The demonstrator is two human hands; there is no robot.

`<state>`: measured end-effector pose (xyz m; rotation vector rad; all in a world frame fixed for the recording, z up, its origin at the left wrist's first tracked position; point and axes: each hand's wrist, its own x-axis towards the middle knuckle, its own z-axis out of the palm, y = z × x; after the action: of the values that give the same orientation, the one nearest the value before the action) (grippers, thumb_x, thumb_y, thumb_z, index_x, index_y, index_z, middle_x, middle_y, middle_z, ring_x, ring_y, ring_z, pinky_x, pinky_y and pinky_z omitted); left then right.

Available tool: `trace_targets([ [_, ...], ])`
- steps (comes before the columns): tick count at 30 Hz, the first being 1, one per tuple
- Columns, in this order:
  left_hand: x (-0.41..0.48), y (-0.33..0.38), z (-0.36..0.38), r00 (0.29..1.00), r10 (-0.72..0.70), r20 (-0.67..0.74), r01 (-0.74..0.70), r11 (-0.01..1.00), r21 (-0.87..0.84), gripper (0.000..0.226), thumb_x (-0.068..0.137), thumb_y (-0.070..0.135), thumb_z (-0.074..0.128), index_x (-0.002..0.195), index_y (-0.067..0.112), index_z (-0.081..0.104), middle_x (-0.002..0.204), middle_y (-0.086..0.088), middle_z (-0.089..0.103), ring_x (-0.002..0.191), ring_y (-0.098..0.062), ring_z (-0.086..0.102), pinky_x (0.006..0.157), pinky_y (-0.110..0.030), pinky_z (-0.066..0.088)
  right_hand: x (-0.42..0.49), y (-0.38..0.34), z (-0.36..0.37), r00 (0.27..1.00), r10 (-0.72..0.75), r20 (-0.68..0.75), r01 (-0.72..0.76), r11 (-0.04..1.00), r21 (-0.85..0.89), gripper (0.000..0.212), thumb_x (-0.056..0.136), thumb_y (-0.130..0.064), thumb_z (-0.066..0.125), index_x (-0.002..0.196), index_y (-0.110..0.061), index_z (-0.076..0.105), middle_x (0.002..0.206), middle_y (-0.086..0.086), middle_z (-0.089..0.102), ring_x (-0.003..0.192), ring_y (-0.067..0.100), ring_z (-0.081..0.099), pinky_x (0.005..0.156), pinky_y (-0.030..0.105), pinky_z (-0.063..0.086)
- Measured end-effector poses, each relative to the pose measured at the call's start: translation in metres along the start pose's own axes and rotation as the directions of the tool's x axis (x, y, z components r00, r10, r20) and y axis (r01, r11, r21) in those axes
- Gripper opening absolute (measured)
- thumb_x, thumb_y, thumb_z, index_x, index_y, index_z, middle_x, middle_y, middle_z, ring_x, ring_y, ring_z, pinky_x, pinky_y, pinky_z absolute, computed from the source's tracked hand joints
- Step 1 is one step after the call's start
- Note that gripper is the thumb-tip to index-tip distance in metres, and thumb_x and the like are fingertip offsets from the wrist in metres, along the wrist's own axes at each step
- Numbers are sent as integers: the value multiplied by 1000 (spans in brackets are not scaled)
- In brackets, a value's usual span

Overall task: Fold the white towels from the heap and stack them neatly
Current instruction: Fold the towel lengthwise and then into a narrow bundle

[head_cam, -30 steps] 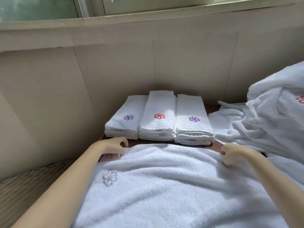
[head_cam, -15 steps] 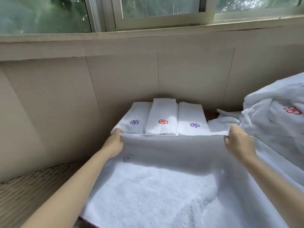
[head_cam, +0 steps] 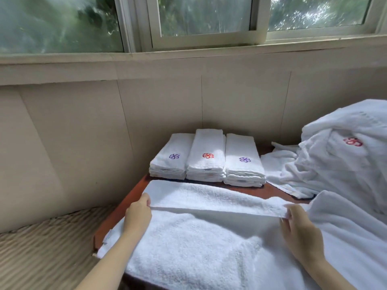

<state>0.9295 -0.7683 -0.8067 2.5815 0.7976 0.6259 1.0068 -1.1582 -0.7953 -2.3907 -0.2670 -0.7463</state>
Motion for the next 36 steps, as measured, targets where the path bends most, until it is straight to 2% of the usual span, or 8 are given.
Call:
trace_targets([
  [7, -9, 9, -4, 996, -78, -30, 83, 978, 194, 29, 80, -7, 40, 105, 5, 50, 80, -12, 54, 74, -31, 50, 58, -37, 39, -11, 1, -8, 980, -125, 153, 139, 987, -85, 37, 62, 10, 71, 69, -10, 42, 63, 11, 53, 50, 35, 55, 43, 31, 33],
  [12, -21, 22, -6, 989, -95, -111, 127, 933, 337, 31, 86, -2, 44, 104, 11, 65, 124, -10, 53, 108, -29, 49, 84, -35, 36, -17, 12, -9, 907, -121, 404, 200, 967, -159, 17, 82, -7, 56, 78, -17, 43, 107, 0, 57, 83, 27, 56, 61, 29, 32],
  [15, -28, 56, 4, 998, 18, -62, -2, 971, 241, 30, 87, -1, 43, 101, 13, 66, 136, -7, 48, 124, -26, 42, 99, -36, 30, -20, 13, -17, 945, -36, 325, 80, 989, -122, 17, 77, 2, 58, 81, -14, 55, 129, 1, 53, 81, 31, 63, 56, 31, 39],
  [19, -46, 121, 30, 975, 99, 199, -96, 995, -24, 38, 100, 32, 36, 136, 25, 47, 155, -1, 27, 142, -19, 22, 116, -41, 16, -12, 22, -29, 984, 152, 94, -144, 986, -82, 31, 74, 10, 55, 101, -5, 61, 124, 10, 53, 79, 37, 61, 57, 36, 41],
  [24, -52, 112, 54, 922, 37, 385, -139, 961, 241, 65, 93, 66, 15, 151, 36, 13, 162, 2, 1, 148, -20, 0, 115, -54, 2, 5, 66, -36, 903, 283, 322, -200, 943, -268, 38, 87, -20, 52, 125, -14, 50, 131, 6, 52, 118, 28, 50, 88, 36, 40],
  [27, -40, 92, 50, 943, -38, 331, -67, 952, 300, 65, 93, 65, 13, 152, 37, 10, 162, 4, 0, 148, -20, 0, 114, -55, 4, 10, 69, -20, 884, 200, 422, 14, 892, -451, 36, 94, -36, 37, 125, -20, 49, 132, -1, 51, 125, 17, 43, 99, 34, 34],
  [31, -27, 63, 36, 953, -140, 268, 42, 939, 343, 61, 96, 57, 15, 152, 33, 13, 162, 6, 1, 148, -18, 2, 115, -53, 11, 22, 56, 6, 816, 229, 530, 12, 911, -412, 57, 98, -41, 29, 151, -23, 20, 157, 2, 21, 143, 24, 18, 112, 49, 11],
  [36, -26, 74, 26, 927, -286, 241, 165, 891, 424, 58, 98, 46, 16, 152, 26, 12, 161, -1, 4, 147, -22, 5, 114, -53, 12, 32, 45, 15, 805, 196, 561, 36, 927, -374, 50, 98, -38, 28, 147, -27, 33, 155, 2, 29, 141, 25, 22, 112, 49, 11],
])
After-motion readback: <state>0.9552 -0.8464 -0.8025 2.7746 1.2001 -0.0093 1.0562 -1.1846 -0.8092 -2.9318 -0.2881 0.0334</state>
